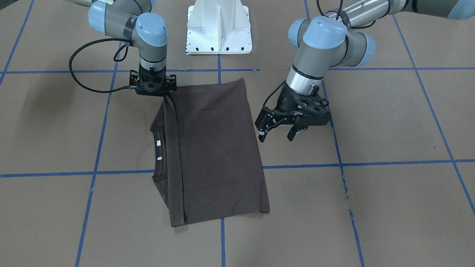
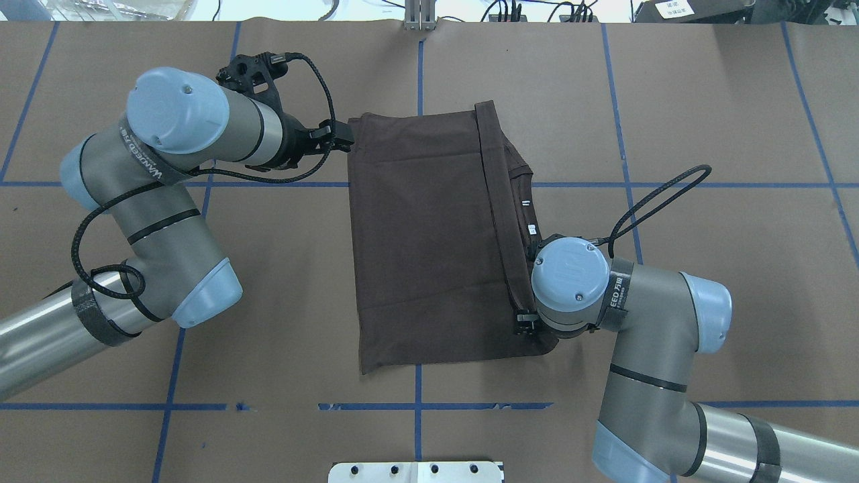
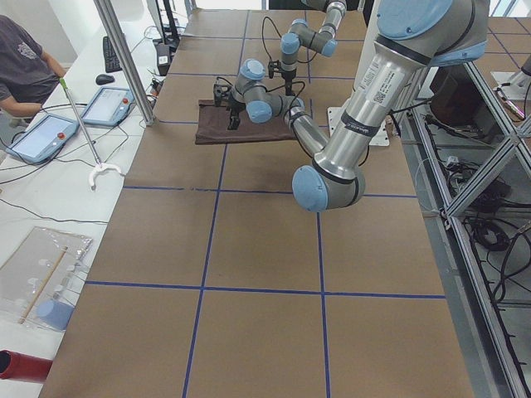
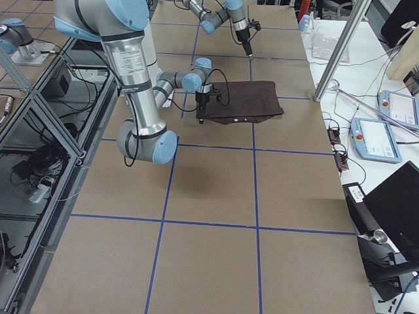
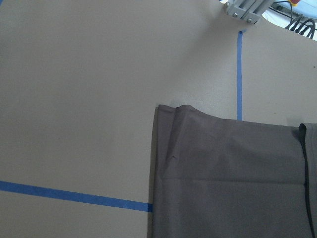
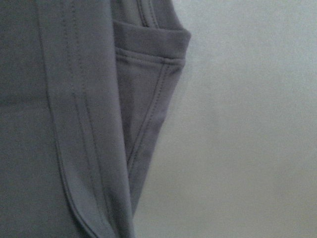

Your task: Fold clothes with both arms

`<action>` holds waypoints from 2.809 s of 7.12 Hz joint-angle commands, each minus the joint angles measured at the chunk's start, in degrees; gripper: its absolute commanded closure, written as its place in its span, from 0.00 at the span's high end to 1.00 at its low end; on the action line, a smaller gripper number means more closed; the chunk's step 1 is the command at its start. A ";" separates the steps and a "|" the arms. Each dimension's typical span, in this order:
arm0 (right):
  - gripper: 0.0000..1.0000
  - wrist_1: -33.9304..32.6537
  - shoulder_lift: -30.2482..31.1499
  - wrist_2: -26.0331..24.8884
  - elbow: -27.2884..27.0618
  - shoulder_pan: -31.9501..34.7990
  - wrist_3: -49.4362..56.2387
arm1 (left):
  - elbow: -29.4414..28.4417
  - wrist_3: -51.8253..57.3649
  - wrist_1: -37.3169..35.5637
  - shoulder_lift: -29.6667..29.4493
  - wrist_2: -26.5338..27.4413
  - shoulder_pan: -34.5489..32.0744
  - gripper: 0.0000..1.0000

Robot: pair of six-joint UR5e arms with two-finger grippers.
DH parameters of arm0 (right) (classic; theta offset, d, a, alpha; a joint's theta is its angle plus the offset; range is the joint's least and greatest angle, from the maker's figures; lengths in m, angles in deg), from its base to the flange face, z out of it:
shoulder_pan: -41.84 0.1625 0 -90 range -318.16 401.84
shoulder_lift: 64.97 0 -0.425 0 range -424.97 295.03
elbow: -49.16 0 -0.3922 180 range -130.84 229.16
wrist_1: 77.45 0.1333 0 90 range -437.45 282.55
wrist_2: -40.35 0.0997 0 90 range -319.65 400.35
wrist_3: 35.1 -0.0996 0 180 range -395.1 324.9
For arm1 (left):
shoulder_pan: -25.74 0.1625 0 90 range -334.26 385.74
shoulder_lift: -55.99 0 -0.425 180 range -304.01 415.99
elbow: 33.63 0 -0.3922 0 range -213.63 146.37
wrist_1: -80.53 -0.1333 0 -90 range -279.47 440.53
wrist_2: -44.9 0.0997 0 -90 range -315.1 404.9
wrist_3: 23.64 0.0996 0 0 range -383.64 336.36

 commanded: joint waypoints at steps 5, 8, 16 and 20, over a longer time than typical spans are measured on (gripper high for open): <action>1.00 0.20 4.52 0.98 -3.21 4.15 3.58 | 0.08 -0.44 0.07 -0.33 0.00 0.24 1.00; 1.00 0.73 -7.23 2.92 3.70 6.80 6.49 | 0.08 -0.35 0.25 -0.24 0.00 0.24 1.00; 1.00 0.11 -8.15 5.82 8.31 4.33 6.31 | -0.45 0.00 2.36 0.64 0.00 0.24 1.00; 1.00 -0.41 -5.42 6.52 7.69 6.27 6.49 | -0.19 -0.09 2.71 0.55 0.00 0.24 1.00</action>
